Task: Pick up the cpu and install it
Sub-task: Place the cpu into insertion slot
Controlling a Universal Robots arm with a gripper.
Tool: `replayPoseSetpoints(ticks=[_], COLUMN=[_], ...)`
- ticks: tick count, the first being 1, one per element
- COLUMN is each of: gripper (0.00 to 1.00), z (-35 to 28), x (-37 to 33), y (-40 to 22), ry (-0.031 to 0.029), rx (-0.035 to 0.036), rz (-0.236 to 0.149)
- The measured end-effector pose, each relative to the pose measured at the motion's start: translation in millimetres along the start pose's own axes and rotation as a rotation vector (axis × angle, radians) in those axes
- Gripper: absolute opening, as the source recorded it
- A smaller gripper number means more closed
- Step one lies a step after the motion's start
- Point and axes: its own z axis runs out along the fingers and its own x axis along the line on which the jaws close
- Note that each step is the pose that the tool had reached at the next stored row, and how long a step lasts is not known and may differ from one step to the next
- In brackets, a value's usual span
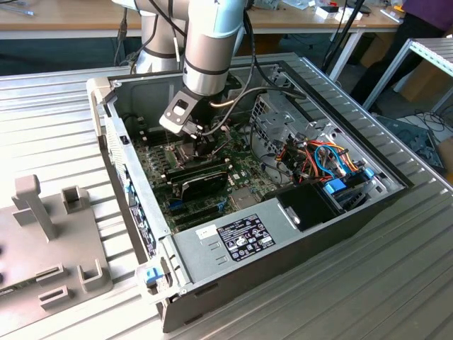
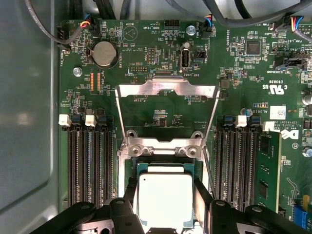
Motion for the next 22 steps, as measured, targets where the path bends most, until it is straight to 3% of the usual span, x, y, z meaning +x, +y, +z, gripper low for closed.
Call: replayPoseSetpoints(ticks=[22], gripper=[0.55], z=[1.1], x=[3.4], y=[0.0], ry=[-0.0002], rx=[0.0000], rz=[0.000])
